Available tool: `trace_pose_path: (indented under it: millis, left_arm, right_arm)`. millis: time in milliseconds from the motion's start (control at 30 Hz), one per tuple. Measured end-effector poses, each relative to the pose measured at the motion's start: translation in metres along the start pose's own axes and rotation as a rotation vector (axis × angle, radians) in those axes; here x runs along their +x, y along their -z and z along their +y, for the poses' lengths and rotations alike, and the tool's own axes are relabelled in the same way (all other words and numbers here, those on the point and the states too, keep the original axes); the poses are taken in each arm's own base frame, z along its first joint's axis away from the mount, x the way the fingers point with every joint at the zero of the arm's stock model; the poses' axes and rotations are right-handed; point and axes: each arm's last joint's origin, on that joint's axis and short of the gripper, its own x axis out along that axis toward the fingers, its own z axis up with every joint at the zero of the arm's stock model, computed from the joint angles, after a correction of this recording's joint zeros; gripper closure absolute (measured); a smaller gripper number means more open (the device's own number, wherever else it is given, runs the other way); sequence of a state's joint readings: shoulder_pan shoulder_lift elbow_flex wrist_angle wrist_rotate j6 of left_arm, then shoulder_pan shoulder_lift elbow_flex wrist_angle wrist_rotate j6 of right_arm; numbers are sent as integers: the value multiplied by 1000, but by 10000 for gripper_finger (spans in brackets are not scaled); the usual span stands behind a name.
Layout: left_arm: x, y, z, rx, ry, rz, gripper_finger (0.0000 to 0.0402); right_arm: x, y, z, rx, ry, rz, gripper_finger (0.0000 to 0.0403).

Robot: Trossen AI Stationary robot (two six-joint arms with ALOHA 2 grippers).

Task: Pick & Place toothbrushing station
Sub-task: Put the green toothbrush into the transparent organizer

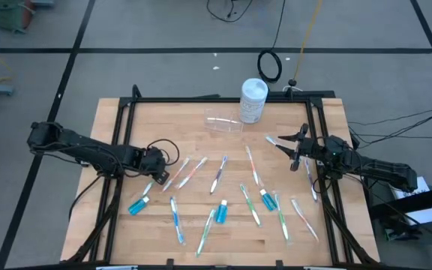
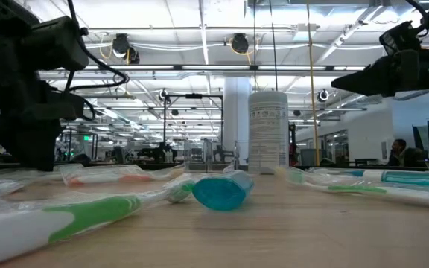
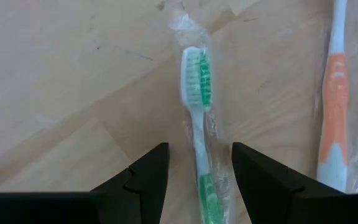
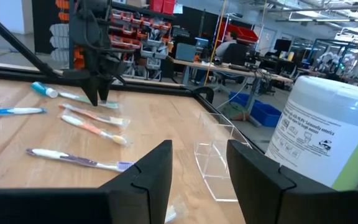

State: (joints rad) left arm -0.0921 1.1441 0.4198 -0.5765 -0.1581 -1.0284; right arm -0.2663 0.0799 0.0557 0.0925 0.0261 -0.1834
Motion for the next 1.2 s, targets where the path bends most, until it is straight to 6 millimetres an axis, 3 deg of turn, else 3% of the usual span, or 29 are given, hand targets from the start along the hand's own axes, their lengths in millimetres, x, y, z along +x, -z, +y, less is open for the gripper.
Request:
trace_pose_path:
  millis: [333,667,800,1200]
  left_arm:
    - [-1,-1,0,25,14,-20,220]
    - [-2,-9,-7,115,35,-163,220]
    - [-2,-8,-6,155,23,-157,220]
    - [6,-3,-8,54,39,-13,220]
  right_arm:
    - [0,0,0,40,-1,-1,259]
    - [0,1,0,95,-3,9,259]
    - [0,3,1,97,-7,35,259]
    - [0,4,1,118,-9,39,259]
